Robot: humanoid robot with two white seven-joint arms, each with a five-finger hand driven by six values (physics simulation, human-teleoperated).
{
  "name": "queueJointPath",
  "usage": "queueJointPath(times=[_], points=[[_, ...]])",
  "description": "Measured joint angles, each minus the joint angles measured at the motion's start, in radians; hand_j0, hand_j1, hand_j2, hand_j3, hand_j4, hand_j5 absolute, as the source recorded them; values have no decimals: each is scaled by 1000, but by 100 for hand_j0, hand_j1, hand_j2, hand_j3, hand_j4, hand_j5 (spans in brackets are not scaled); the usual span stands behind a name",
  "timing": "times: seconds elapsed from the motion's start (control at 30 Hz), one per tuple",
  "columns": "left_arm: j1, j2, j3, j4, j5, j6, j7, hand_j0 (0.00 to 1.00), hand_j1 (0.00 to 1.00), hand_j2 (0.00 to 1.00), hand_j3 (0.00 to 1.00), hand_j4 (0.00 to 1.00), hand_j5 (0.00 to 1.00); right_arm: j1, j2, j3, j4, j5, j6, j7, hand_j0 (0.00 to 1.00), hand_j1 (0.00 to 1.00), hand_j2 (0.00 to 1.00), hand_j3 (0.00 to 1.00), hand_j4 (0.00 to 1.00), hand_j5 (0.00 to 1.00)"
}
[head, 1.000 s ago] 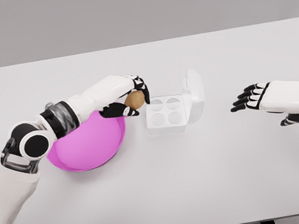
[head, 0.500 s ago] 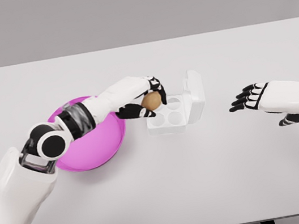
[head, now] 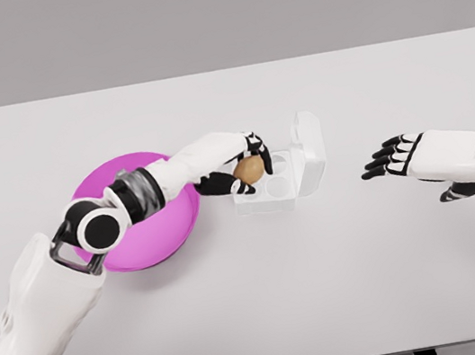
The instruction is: Pack egg into the box and close the box lid
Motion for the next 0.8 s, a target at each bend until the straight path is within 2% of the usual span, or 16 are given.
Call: queueJointPath(times=[0.37, 0.47, 0.53, 0.63, 0.8], points=[[-2, -26, -13, 58, -3, -8, 0, 41, 41, 41, 41, 41, 41, 0, 5, 3, 1, 0, 0, 0, 100, 100, 100, 100, 100, 100], [-2, -30, -14, 63, -3, -10, 0, 50, 50, 50, 50, 50, 50, 0, 6, 3, 1, 0, 0, 0, 100, 100, 100, 100, 100, 100], [-2, -32, -15, 65, -4, -11, 0, 62, 62, 62, 62, 62, 62, 5, 6, 4, 1, 0, 0, 0, 100, 100, 100, 100, 100, 100], [-2, -32, -17, 66, -4, -12, 0, 69, 69, 69, 69, 69, 69, 5, 7, 4, 1, 0, 0, 0, 100, 100, 100, 100, 100, 100], [-2, -31, -18, 66, -3, -12, 0, 74, 74, 74, 74, 74, 74, 5, 6, 3, 0, 0, 0, 0, 100, 100, 100, 100, 100, 100]])
